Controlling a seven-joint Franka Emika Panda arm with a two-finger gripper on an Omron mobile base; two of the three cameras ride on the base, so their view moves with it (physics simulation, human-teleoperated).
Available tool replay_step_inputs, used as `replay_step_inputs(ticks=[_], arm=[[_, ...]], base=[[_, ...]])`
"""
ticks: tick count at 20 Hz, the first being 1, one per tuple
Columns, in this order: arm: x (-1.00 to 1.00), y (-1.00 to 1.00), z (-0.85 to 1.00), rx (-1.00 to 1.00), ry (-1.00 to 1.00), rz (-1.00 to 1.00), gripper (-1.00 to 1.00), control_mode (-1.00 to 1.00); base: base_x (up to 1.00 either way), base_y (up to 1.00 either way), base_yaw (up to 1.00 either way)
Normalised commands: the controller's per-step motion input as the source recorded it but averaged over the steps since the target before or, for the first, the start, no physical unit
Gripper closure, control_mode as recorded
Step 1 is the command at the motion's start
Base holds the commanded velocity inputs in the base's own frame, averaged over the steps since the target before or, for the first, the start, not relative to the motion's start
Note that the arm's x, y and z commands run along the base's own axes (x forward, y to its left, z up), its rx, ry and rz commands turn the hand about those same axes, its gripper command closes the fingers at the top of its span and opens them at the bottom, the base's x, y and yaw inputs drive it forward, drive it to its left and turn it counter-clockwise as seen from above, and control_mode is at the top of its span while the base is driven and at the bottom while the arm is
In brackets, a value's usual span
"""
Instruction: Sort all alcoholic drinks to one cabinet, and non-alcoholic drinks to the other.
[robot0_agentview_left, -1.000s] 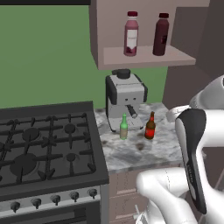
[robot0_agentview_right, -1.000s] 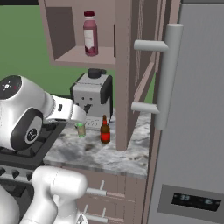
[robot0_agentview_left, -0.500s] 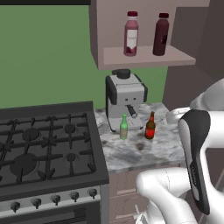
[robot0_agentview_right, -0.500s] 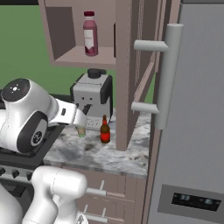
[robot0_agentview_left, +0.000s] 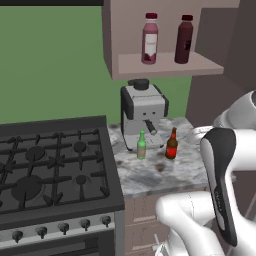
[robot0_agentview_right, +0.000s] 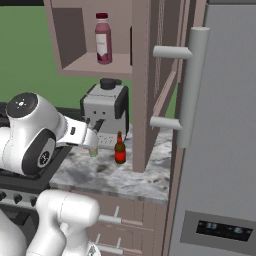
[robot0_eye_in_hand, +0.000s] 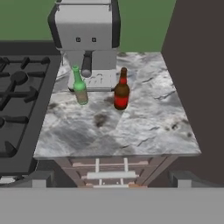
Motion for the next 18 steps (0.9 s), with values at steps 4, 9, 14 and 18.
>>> replay_step_inputs(ticks=[4,9,14,18], arm=[[0.18,0.08,-0.24,0.00,0.00,0.00,-1.00,-1.00],[0.25,0.01,-0.14,0.00,0.00,0.00,-1.00,-1.00],[0.31,0.00,-0.08,0.00,0.00,-0.01,-1.00,-1.00],[0.30,0.00,-0.09,0.00,0.00,-0.02,-1.00,-1.00]], base=[[0.00,0.00,0.00],[0.00,0.00,0.00],[0.00,0.00,0.00],[0.00,0.00,0.00]])
